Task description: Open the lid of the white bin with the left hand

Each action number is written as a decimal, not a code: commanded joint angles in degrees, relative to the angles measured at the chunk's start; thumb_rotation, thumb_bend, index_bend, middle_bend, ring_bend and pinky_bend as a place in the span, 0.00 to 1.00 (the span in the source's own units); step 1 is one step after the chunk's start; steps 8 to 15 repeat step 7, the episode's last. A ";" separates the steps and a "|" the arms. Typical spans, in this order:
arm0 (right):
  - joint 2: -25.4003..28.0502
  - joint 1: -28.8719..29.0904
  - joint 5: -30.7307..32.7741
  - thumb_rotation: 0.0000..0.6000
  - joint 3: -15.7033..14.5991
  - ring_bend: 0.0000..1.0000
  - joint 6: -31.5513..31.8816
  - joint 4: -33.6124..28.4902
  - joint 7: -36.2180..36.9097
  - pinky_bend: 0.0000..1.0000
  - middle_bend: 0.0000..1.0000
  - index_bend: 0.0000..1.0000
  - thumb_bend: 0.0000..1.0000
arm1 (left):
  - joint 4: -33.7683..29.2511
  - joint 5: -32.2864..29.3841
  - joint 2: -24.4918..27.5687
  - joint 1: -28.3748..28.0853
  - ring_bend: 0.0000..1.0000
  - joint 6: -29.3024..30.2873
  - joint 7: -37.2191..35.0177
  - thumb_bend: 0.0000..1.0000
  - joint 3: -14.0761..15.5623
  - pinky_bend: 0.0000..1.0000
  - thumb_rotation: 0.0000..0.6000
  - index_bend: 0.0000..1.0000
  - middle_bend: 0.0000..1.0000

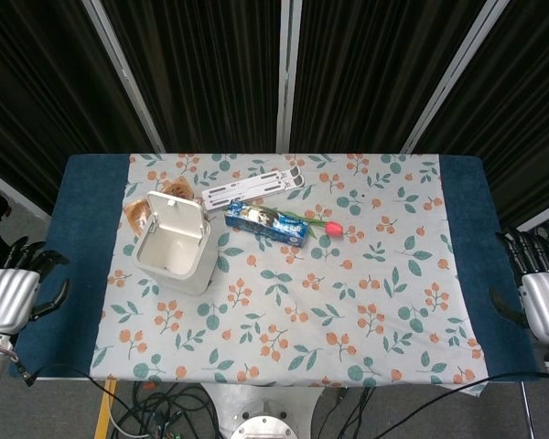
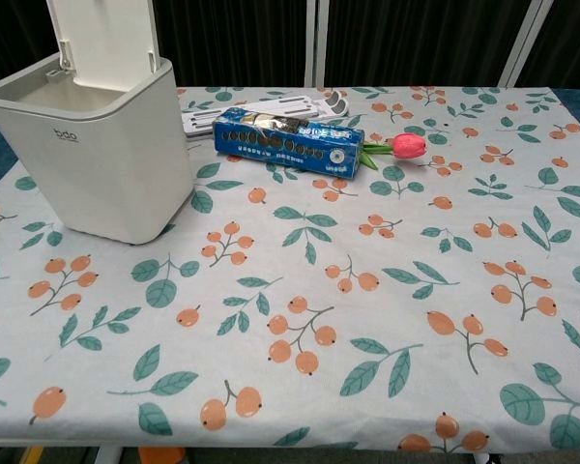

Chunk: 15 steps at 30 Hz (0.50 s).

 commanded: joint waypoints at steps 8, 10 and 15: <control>-2.69 -0.51 -1.02 1.00 -1.86 0.00 -0.67 1.49 0.16 0.00 0.00 0.00 0.32 | -0.34 -0.97 -3.22 5.22 0.12 3.94 3.05 0.38 1.44 0.04 0.00 0.31 0.28; -2.69 -0.51 -1.02 1.00 -1.86 0.00 -0.67 1.49 0.16 0.00 0.00 0.00 0.32 | -0.34 -0.97 -3.22 5.22 0.12 3.94 3.05 0.38 1.44 0.04 0.00 0.31 0.28; -2.69 -0.51 -1.02 1.00 -1.86 0.00 -0.67 1.49 0.16 0.00 0.00 0.00 0.32 | -0.34 -0.97 -3.22 5.22 0.12 3.94 3.05 0.38 1.44 0.04 0.00 0.31 0.28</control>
